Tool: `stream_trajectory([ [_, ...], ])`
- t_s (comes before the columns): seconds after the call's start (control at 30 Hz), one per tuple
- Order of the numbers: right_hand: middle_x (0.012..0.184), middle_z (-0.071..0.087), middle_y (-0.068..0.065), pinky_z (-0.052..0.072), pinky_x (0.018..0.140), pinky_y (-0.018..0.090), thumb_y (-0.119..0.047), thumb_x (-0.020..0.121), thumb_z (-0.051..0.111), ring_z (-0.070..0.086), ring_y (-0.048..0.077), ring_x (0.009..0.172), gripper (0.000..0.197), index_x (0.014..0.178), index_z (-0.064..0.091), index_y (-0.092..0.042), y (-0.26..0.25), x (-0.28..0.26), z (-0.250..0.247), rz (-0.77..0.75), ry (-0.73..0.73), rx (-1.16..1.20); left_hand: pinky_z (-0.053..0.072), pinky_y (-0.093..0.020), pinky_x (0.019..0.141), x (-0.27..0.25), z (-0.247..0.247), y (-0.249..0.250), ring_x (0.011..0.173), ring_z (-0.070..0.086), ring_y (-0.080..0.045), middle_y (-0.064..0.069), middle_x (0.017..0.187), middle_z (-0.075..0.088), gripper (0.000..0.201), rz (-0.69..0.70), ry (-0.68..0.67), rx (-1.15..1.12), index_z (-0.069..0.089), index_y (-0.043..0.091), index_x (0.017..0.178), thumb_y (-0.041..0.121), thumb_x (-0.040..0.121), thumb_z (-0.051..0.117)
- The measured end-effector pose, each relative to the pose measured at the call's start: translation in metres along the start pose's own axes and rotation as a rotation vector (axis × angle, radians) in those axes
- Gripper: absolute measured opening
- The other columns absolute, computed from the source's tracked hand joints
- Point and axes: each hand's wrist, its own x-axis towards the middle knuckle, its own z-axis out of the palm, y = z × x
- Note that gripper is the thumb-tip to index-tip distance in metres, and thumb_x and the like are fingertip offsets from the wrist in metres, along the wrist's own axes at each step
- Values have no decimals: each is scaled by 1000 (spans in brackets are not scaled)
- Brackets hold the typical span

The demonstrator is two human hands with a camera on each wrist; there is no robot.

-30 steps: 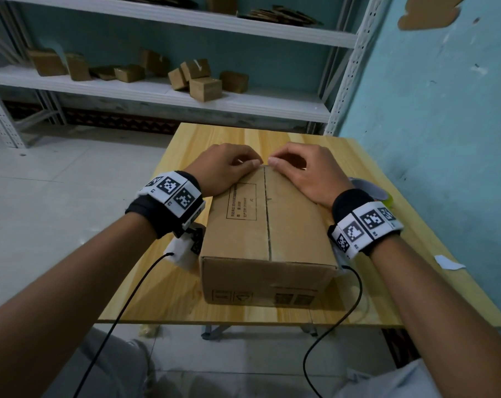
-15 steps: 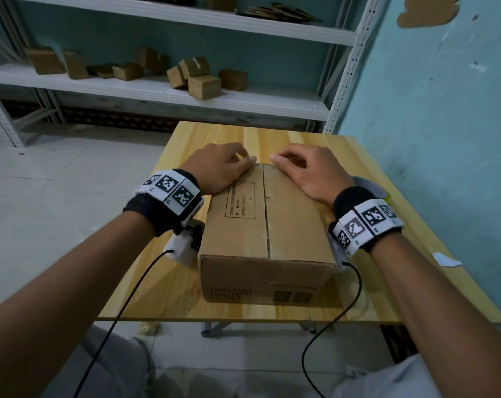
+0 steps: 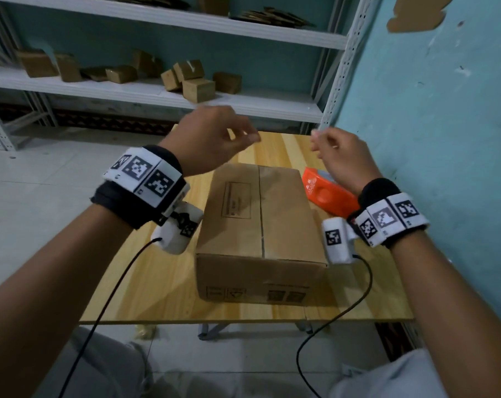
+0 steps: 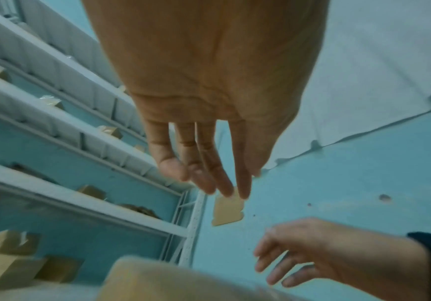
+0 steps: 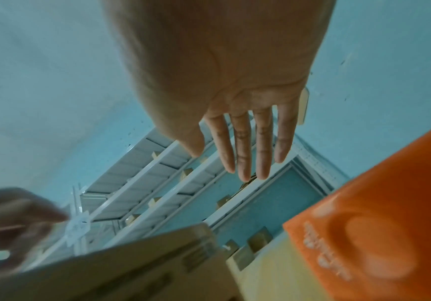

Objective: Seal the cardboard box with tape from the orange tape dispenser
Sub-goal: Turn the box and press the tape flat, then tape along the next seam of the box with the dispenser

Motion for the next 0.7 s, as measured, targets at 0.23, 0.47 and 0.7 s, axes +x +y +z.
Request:
stream_trajectory([
  [0.23,113,63,5,46,88,32,-38,90,67,57,21,102,31,112,62,-16,36,-11,-22,256,-156,-277,54,-27,74,-12,-5,34,72,62,4,20,79,68,28,77,-324,35,73,30,95,48,90,52],
  [0.47,109,59,6,46,77,34,-50,80,75,56,23,95,48,108,55,-17,48,-20,-23,344,-298,-461,52,-31,81,-13,-7,35,88,62,-1,15,95,70,32,52,-360,120,72,32,98,54,89,51],
  [0.7,107,60,4,47,78,34,-47,86,70,57,23,94,45,116,60,-15,53,-21,-20,320,-359,-507,42,-37,99,-8,10,25,118,51,-13,12,135,54,49,-7,-509,230,52,37,132,61,91,40],
])
